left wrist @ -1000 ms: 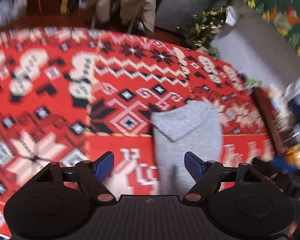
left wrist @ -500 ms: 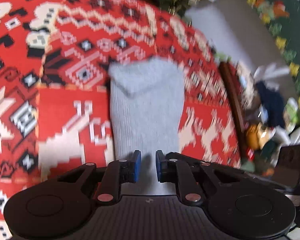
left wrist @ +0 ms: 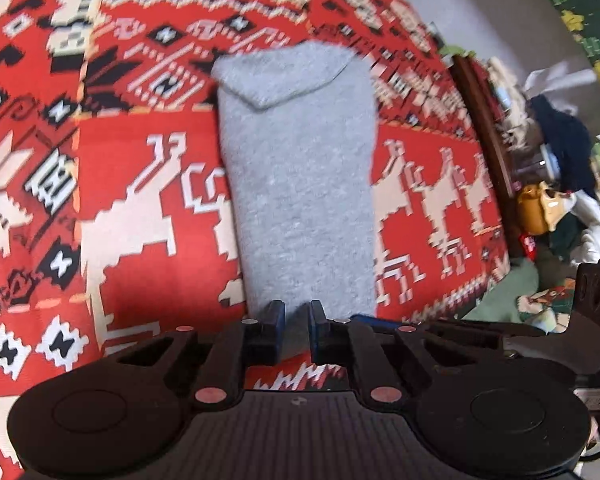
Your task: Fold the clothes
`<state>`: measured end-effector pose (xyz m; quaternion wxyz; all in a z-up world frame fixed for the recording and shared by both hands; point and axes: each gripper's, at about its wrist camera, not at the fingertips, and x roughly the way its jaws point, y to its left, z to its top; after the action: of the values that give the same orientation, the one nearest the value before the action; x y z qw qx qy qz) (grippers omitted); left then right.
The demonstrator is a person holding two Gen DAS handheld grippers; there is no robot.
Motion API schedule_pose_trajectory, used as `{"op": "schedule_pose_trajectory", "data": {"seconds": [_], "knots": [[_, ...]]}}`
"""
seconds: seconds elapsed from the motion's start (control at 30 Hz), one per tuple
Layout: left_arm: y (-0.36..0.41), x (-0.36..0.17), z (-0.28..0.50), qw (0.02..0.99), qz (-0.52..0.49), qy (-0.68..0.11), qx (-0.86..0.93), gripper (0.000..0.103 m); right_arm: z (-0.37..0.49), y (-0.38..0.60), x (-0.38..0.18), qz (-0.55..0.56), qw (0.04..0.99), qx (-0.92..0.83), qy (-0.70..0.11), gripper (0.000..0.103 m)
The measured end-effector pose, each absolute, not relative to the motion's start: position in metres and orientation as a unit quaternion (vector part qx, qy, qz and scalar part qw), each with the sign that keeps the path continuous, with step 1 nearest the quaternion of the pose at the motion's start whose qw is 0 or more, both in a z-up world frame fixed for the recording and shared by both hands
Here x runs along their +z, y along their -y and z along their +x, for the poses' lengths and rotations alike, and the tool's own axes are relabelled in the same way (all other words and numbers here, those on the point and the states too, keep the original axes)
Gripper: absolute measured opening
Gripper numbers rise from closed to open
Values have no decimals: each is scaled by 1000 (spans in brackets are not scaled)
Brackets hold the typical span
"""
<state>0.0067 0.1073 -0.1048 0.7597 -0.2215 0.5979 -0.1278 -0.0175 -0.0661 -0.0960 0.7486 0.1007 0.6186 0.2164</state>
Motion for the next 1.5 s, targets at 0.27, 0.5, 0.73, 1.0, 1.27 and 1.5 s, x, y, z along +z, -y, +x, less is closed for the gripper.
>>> {"op": "schedule_pose_trajectory", "data": {"seconds": [0.27, 0.5, 0.73, 1.0, 1.27, 1.5], "knots": [[-93, -124, 8, 740, -168, -643, -103, 11, -6, 71, -103, 100, 754, 193, -620, 8], [-99, -119, 2, 742, -145, -646, -102, 18, -11, 80, -100, 94, 742, 199, -633, 12], [-109, -96, -1, 772, -158, -604, -121, 24, -7, 90, -83, 104, 779, 198, -586, 30], [-102, -116, 7, 756, -147, -629, -108, 24, -7, 77, -103, 84, 759, 190, -616, 6], [-111, -111, 8, 767, -158, -614, -96, 24, -12, 76, -107, 93, 748, 183, -631, 5], [-126, -101, 9, 792, -193, -571, -99, 27, -4, 86, -98, 96, 756, 191, -619, 19]]}}
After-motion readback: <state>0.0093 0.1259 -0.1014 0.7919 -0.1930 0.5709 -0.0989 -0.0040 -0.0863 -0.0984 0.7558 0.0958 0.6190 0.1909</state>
